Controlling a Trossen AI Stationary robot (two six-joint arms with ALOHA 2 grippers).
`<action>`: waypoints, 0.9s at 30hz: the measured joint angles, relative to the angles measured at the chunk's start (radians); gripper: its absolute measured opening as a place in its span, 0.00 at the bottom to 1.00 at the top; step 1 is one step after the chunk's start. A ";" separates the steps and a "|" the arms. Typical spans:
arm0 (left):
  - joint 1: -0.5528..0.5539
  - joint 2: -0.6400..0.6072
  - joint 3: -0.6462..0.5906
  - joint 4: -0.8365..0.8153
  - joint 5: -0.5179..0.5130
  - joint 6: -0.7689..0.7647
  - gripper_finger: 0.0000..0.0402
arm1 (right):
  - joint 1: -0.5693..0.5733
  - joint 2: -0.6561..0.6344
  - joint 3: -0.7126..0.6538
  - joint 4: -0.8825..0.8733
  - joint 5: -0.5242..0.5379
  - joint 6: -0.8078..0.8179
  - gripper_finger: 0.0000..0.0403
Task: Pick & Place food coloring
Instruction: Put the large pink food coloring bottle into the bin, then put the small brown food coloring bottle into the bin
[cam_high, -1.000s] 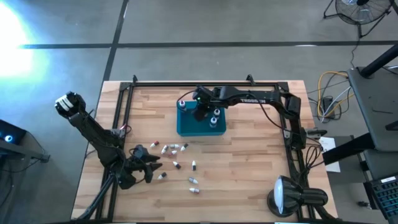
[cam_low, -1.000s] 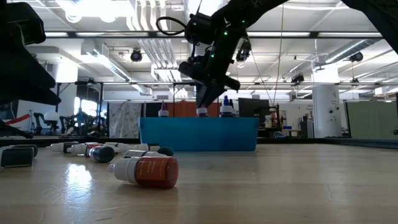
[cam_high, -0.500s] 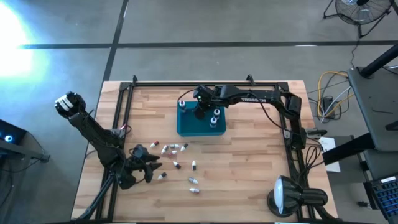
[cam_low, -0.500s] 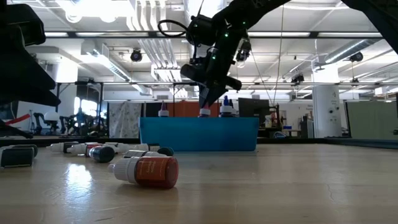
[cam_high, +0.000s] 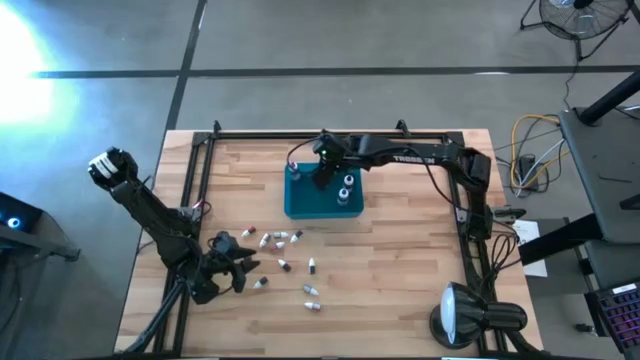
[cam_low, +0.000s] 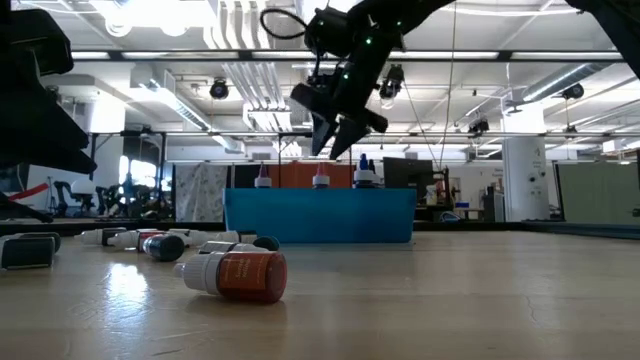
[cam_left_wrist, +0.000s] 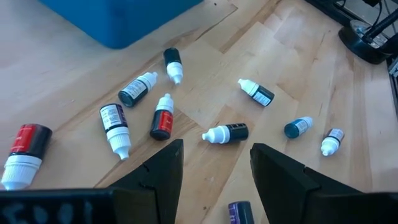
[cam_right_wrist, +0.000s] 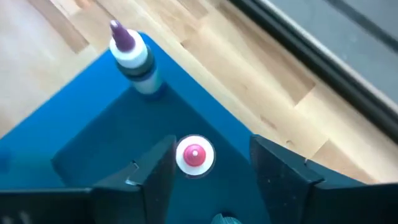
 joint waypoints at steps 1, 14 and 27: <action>0.000 0.000 0.000 -0.002 0.001 -0.002 0.41 | 0.003 -0.010 0.000 0.001 0.002 -0.012 0.50; 0.137 0.000 0.064 -0.307 0.469 -0.068 0.41 | 0.175 -0.130 0.000 -0.211 -0.008 -0.127 0.58; 0.406 0.009 0.148 -0.439 0.718 0.272 0.41 | 0.333 -0.161 -0.018 -0.411 -0.017 -0.003 0.57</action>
